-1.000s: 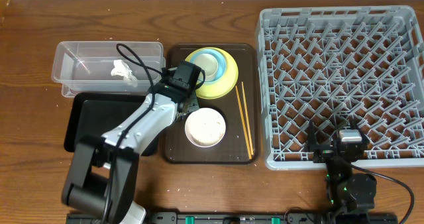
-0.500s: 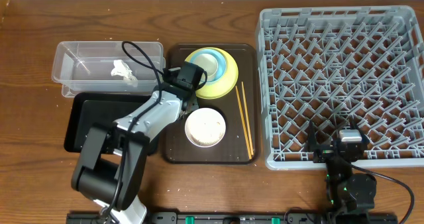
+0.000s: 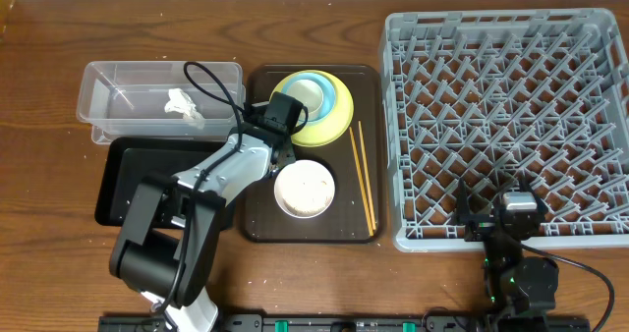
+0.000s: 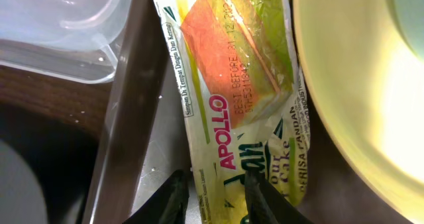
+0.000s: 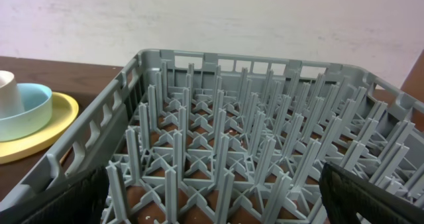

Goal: Sort waste into correct bins and load items into the dishwasher rack
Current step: 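Grasp the yellow snack wrapper with the left gripper and lift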

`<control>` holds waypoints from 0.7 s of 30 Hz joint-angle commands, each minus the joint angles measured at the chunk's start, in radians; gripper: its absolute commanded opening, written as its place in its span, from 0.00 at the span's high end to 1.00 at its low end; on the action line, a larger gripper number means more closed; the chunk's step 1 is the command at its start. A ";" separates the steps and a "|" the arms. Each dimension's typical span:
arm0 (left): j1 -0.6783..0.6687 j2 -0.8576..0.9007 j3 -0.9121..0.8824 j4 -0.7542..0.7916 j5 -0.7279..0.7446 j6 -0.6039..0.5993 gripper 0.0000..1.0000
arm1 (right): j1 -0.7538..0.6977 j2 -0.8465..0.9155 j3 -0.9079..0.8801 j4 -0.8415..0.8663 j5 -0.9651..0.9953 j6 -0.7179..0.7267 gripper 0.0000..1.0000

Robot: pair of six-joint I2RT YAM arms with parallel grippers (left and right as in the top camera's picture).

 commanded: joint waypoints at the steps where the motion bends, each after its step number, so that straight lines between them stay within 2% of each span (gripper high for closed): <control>1: -0.003 0.031 -0.005 0.004 0.006 -0.001 0.70 | -0.010 -0.006 -0.002 -0.004 -0.003 -0.012 0.01; 6: -0.003 0.032 -0.004 0.003 0.014 -0.001 0.81 | -0.010 -0.006 -0.002 -0.003 -0.003 -0.012 0.01; 9: -0.003 0.024 -0.004 0.001 0.014 -0.001 0.94 | -0.010 -0.006 -0.002 -0.003 -0.003 -0.012 0.01; 21: -0.003 -0.199 -0.004 -0.069 0.014 -0.001 0.94 | -0.010 -0.006 -0.002 -0.003 -0.003 -0.012 0.01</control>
